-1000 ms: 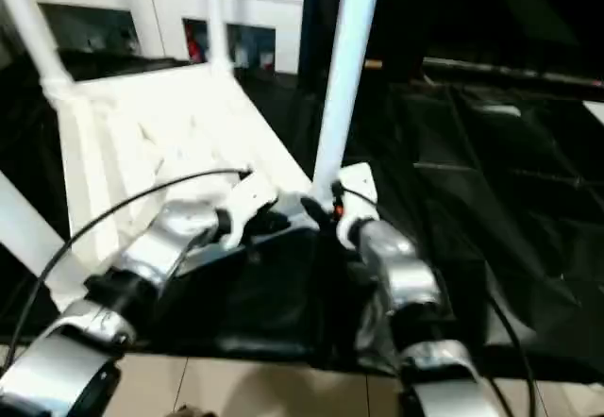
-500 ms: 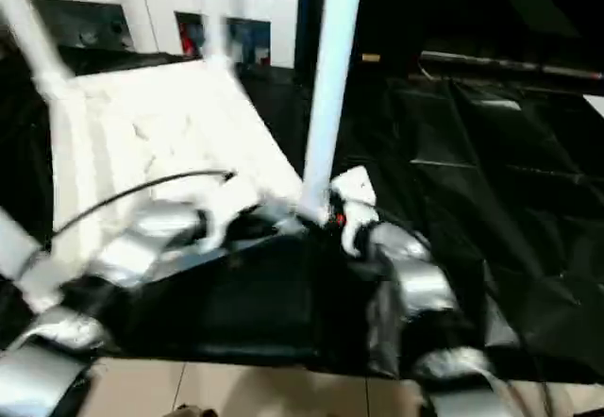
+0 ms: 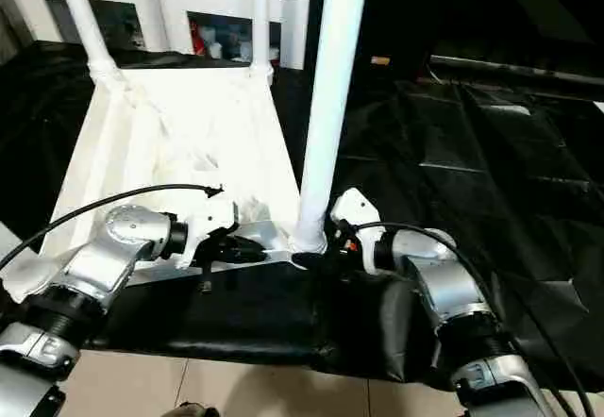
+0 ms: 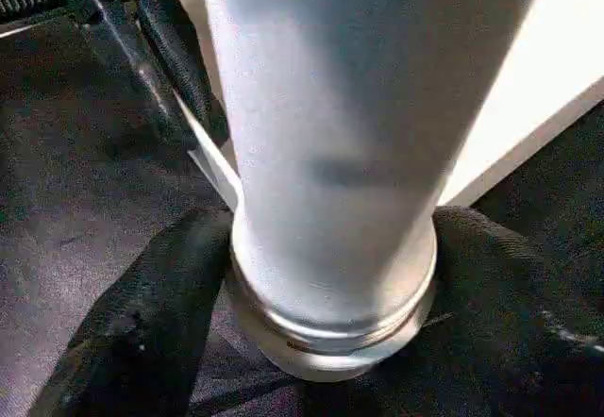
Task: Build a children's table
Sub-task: Rotate leg to tighten
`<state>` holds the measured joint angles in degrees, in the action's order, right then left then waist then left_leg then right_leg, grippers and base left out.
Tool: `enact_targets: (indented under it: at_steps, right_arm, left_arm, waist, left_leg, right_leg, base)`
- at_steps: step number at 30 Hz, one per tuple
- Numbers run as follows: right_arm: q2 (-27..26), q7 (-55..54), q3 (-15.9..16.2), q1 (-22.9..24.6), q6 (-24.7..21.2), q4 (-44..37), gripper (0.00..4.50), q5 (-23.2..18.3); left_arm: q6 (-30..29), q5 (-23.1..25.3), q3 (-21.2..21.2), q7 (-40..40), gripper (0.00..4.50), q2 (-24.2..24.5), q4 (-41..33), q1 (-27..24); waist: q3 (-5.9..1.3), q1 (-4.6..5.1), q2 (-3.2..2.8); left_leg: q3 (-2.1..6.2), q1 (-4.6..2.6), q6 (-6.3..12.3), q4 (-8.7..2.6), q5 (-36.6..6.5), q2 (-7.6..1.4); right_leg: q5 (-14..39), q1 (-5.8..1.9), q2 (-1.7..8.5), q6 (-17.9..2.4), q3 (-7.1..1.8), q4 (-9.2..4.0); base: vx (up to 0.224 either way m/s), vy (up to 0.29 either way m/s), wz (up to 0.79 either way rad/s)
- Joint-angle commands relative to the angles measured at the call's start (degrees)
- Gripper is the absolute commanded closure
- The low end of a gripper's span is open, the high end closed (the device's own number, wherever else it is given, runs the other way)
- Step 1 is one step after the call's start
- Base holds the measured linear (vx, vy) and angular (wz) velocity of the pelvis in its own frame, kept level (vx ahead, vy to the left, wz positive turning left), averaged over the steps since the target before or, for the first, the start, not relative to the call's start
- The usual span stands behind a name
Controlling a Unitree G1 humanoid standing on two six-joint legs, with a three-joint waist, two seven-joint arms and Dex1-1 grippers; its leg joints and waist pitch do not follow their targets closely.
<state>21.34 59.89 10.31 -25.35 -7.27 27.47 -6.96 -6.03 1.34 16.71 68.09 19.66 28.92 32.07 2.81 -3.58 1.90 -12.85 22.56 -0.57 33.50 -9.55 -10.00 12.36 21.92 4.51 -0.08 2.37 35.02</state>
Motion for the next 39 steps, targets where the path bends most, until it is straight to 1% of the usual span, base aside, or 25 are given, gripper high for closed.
enact_targets:
  at_steps: [1, 4, 7, 13, 16, 17, 18, 19, 20, 21, 23, 24, 25, 26, 27, 28, 29, 30, 31, 32, 33, 34, 35, 36, 39]
  right_arm:
    - [-0.5, 0.6, -0.1, -0.4, -0.5, 0.5, 1.17, -0.9]
    - [-0.9, 1.2, -0.6, -0.3, -0.7, 0.2, 1.34, -1.8]
    - [-0.9, 2.1, -0.5, -0.1, -1.0, -0.3, 1.64, -2.4]
    - [-0.7, 3.3, -0.5, 0.7, -1.4, -0.9, 1.76, -2.7]
    - [-1.9, -1.6, -1.3, 0.6, -1.9, 1.2, 1.76, -1.5]
    - [-3.3, -6.9, -2.2, 0.1, -1.7, 3.4, 1.76, -0.2]
    - [-4.3, -10.0, -2.8, -0.2, -1.8, 4.5, 1.76, 0.3]
    - [-5.3, -12.8, -3.5, -0.4, -2.1, 5.4, 1.76, 0.5]
    - [-6.5, -15.7, -4.3, -0.8, -2.6, 6.2, 1.77, 0.5]
    - [-8.2, -20.5, -5.6, -1.3, -3.3, 7.3, 1.77, 0.7]
    - [-9.2, -22.6, -6.1, -1.6, -3.7, 7.8, 1.78, 0.7]
    - [-11.6, -27.8, -7.6, -2.3, -4.0, 8.9, 1.78, 0.5]
    - [-12.7, -30.0, -8.4, -2.8, -4.3, 9.4, 1.78, 0.2]
    - [-14.4, -33.8, -9.6, -3.5, -4.3, 10.2, 1.78, -0.1]
    - [-15.7, -36.6, -10.4, -4.2, -4.0, 10.7, 1.78, -0.2]
    - [-15.9, -36.9, -10.5, -4.2, -3.9, 10.8, 1.78, -0.2]
    - [-16.5, -37.2, -10.4, -4.5, -3.9, 10.8, 1.78, -0.2]
    - [-17.3, -38.1, -9.7, -4.9, -3.1, 11.0, 1.78, 0.7]
    - [-18.0, -37.8, -8.5, -5.0, -1.6, 10.9, 1.78, 1.8]
    - [-18.0, -37.8, -8.5, -5.0, -1.6, 10.9, 1.78, 1.8]
    - [-18.2, -36.9, -7.0, -5.0, 0.0, 10.6, 1.78, 3.1]
    - [-18.1, -34.7, -5.6, -4.7, 2.1, 9.9, 1.43, 3.8]
    - [-18.0, -33.4, -5.5, -4.5, 2.5, 9.4, 1.22, 3.3]
    - [-17.9, -30.8, -6.6, -4.2, 2.1, 8.0, 1.08, 1.2]
    - [-16.7, -27.4, -6.0, -3.7, 2.1, 6.4, 0.90, 0.4]
  left_arm:
    - [-0.1, -0.9, 1.1, 1.0, 4.50, -0.8, -0.5, -0.5]
    - [-0.2, -0.9, 1.1, 1.0, 4.50, -0.7, -0.5, -0.6]
    - [-0.5, -1.1, 1.2, 1.3, 4.50, -0.6, -0.9, -0.8]
    - [-0.8, -1.1, 1.5, 1.6, 4.50, -0.5, -0.9, -1.1]
    - [-1.6, -0.1, 1.8, -0.6, 4.50, -1.8, 0.0, -0.6]
    - [-1.9, 0.7, 1.7, -3.4, 4.50, -3.4, 1.6, 0.1]
    - [-1.9, 1.3, 1.7, -5.2, 4.50, -4.4, 2.6, 0.7]
    - [-2.0, 2.0, 1.8, -7.0, 4.50, -5.5, 3.5, 1.2]
    - [-2.0, 2.6, 1.9, -9.0, 4.50, -6.5, 4.5, 1.9]
    - [-2.2, 3.6, 2.0, -11.9, 4.50, -8.1, 6.2, 2.9]
    - [-2.5, 4.0, 2.0, -13.7, 4.50, -9.1, 7.2, 3.6]
    - [-3.4, 4.8, 2.0, -17.2, 4.50, -11.5, 9.1, 5.0]
    - [-3.9, 4.9, 2.0, -18.4, 4.50, -12.4, 9.7, 5.5]
    - [-4.3, 5.3, 2.2, -20.0, 4.50, -13.8, 10.6, 6.2]
    - [-4.6, 5.7, 2.4, -21.1, 4.50, -14.8, 11.2, 6.7]
    - [-4.6, 5.8, 2.4, -21.2, 4.50, -14.9, 11.3, 6.7]
    - [-4.6, 6.0, 2.6, -21.5, 4.50, -15.3, 11.5, 6.9]
    - [-4.4, 6.6, 2.9, -21.9, 4.50, -15.7, 12.0, 7.1]
    - [-4.1, 7.0, 3.3, -21.8, 4.50, -16.0, 12.5, 7.3]
    - [-4.1, 7.0, 3.3, -21.8, 4.50, -16.0, 12.5, 7.3]
    - [-3.9, 7.3, 3.4, -21.5, 4.50, -16.1, 12.7, 7.3]
    - [-3.7, 7.5, 3.4, -21.2, 4.50, -15.7, 12.8, 7.3]
    - [-3.9, 7.4, 3.4, -20.8, 4.50, -15.4, 12.6, 7.2]
    - [-4.4, 7.3, 3.5, -19.7, 4.50, -14.3, 11.8, 6.9]
    - [-5.1, 7.0, 3.6, -18.2, 4.50, -13.4, 11.0, 6.6]
  waist:
    - [-3.36, -0.04, 0.36]
    - [-3.33, 0.00, 0.36]
    - [-3.42, -0.01, 0.30]
    - [-3.46, -0.16, 0.29]
    - [-3.44, -0.08, 0.24]
    - [-3.30, 0.08, 0.39]
    - [-3.15, 0.22, 0.27]
    - [-2.84, 0.40, 0.32]
    - [-2.89, 0.66, 0.55]
    - [-2.84, 0.81, 0.37]
    - [-2.88, 1.00, 0.41]
    - [-2.98, 1.11, 0.15]
    - [-3.03, 1.09, 0.25]
    - [-3.00, 1.16, 0.06]
    - [-3.07, 1.27, 0.11]
    - [-3.27, 1.34, 0.15]
    - [-3.32, 1.32, 0.00]
    - [-3.41, 1.26, 0.10]
    - [-3.37, 1.28, 0.11]
    - [-3.41, 1.27, 0.07]
    - [-3.41, 1.12, 0.09]
    - [-3.38, 1.09, 0.31]
    - [-3.33, 1.06, 0.25]
    - [-3.29, 0.96, 0.29]
    - [-3.36, 0.94, 0.27]
  left_leg:
    - [2.18, -2.04, 2.36, -3.70, -10.6, -4.09]
    - [2.22, -2.12, 2.01, -3.74, -11.5, -4.13]
    - [2.22, -2.10, 1.91, -3.71, -10.9, -4.12]
    - [2.13, -2.00, 2.66, -3.55, -9.7, -4.06]
    - [2.16, -2.09, 2.30, -3.62, -10.0, -4.13]
    - [2.21, -2.04, 1.91, -3.70, -10.9, -4.05]
    - [2.20, -2.09, 1.48, -3.80, -11.9, -4.06]
    - [2.37, -2.31, -0.24, -4.07, -15.3, -4.02]
    - [2.68, -2.32, -1.74, -4.22, -17.6, -4.01]
    - [2.92, -2.30, -2.61, -4.41, -18.7, -4.04]
    - [3.03, -2.51, -3.25, -4.45, -19.9, -4.00]
    - [3.05, -2.44, -3.44, -4.48, -19.9, -3.99]
    - [3.00, -2.74, -3.58, -4.42, -20.4, -4.00]
    - [2.95, -2.71, -3.60, -4.43, -20.3, -3.93]
    - [2.97, -2.63, -3.65, -4.51, -20.1, -3.92]
    - [3.00, -2.42, -3.44, -4.50, -19.0, -3.86]
    - [3.02, -2.30, -3.19, -4.49, -18.1, -3.89]
    - [2.73, -2.40, -2.35, -4.29, -16.9, -3.83]
    - [2.69, -2.32, -1.95, -4.25, -16.5, -3.80]
    - [2.57, -2.27, -1.42, -4.15, -15.8, -3.70]
    - [2.57, -2.15, -1.00, -4.11, -15.1, -3.69]
    - [2.54, -2.12, -0.71, -4.10, -15.0, -3.73]
    - [2.53, -2.15, -0.59, -4.08, -15.1, -3.74]
    - [2.56, -2.13, -0.13, -4.10, -15.0, -3.79]
    - [2.60, -2.14, 0.19, -4.13, -14.8, -3.92]
  right_leg:
    - [4.7, -1.42, 4.48, -14.1, -2.47, -3.74]
    - [6.2, -1.38, 4.47, -14.0, -2.45, -3.85]
    - [5.3, -1.47, 4.40, -14.2, -2.43, -3.67]
    - [3.3, -1.56, 4.40, -14.6, -2.37, -3.49]
    - [3.9, -1.45, 4.39, -14.7, -2.38, -3.49]
    - [5.4, -1.40, 4.45, -14.5, -2.41, -3.73]
    - [7.0, -1.15, 4.52, -14.4, -2.50, -3.95]
    - [12.4, -0.98, 4.57, -13.5, -2.49, -4.52]
    - [16.8, -1.08, 4.78, -12.3, -2.51, -4.80]
    - [19.0, -1.05, 4.84, -11.2, -2.49, -5.01]
    - [20.4, -0.79, 4.80, -10.5, -2.51, -5.20]
    - [19.6, -0.78, 4.81, -10.3, -2.61, -5.14]
    - [19.1, -0.58, 4.73, -10.2, -2.58, -5.32]
    - [18.6, -0.44, 4.75, -10.3, -2.69, -5.29]
    - [17.6, -0.49, 4.65, -10.5, -2.67, -5.24]
    - [15.5, -0.82, 4.61, -10.7, -2.58, -5.02]
    - [14.0, -0.99, 4.63, -10.9, -2.56, -4.89]
    - [11.1, -0.90, 4.42, -11.3, -2.59, -4.79]
    - [10.3, -0.91, 4.39, -11.5, -2.62, -4.74]
    - [9.4, -0.98, 4.44, -11.7, -2.64, -4.73]
    - [8.9, -1.17, 4.51, -12.0, -2.59, -4.70]
    - [9.1, -1.18, 4.51, -12.0, -2.56, -4.72]
    - [9.4, -1.20, 4.57, -12.0, -2.58, -4.76]
    - [9.8, -1.27, 4.56, -12.0, -2.58, -4.75]
    - [9.2, -1.32, 4.49, -12.2, -2.53, -4.64]
  base:
    - [0.000, 0.000, 0.00]
    - [0.000, 0.000, 0.00]
    - [0.000, 0.000, 0.00]
    - [0.000, 0.000, 0.00]
    - [0.000, 0.000, 0.00]
    - [0.000, 0.000, 0.00]
    - [0.000, 0.000, 0.00]
    - [0.000, 0.000, 0.00]
    - [0.000, 0.000, 0.00]
    - [0.000, 0.000, 0.00]
    - [0.000, 0.000, 0.00]
    - [0.000, 0.000, 0.00]
    - [0.000, 0.000, 0.00]
    - [0.000, 0.000, 0.00]
    - [0.000, 0.000, 0.00]
    - [0.000, 0.000, 0.00]
    - [0.000, 0.000, 0.00]
    - [0.000, 0.000, 0.00]
    - [0.000, 0.000, 0.00]
    - [0.000, 0.000, 0.00]
    - [0.000, 0.000, 0.00]
    - [0.000, 0.000, 0.00]
    - [0.000, 0.000, 0.00]
    - [0.000, 0.000, 0.00]
    - [0.000, 0.000, 0.00]
